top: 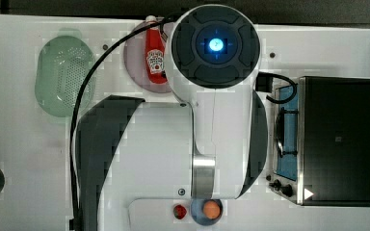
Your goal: Pick Banana and place it in mug.
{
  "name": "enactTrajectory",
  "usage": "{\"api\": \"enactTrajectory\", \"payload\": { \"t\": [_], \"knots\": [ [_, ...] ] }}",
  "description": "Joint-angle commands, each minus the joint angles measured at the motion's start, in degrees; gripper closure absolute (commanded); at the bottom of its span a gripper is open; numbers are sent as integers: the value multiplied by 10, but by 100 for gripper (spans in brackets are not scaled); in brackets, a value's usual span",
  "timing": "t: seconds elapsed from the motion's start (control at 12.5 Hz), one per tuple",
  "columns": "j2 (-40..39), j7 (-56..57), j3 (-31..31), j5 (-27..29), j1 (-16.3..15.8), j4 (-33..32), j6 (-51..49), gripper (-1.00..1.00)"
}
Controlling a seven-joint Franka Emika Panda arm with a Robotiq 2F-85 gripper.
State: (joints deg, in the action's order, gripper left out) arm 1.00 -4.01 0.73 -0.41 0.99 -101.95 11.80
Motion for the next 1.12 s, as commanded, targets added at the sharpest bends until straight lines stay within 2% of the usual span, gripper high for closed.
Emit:
{"api": "enactTrajectory", "payload": {
  "t": [0.08, 0.24, 0.32, 0.72, 0.88, 1.12],
  "knots": [
    [156, 31, 25, 12, 56, -97, -74, -48],
    [156, 31, 25, 12, 56, -103, -72, -95],
    [155, 31, 24, 12, 56, -111, -71, -100],
    [120, 36, 25, 12, 56, -202, 4, -100],
    [72, 72, 26, 12, 56, -269, 116, -100],
    [17, 145, 25, 12, 56, -319, 231, -100]
  ]
}}
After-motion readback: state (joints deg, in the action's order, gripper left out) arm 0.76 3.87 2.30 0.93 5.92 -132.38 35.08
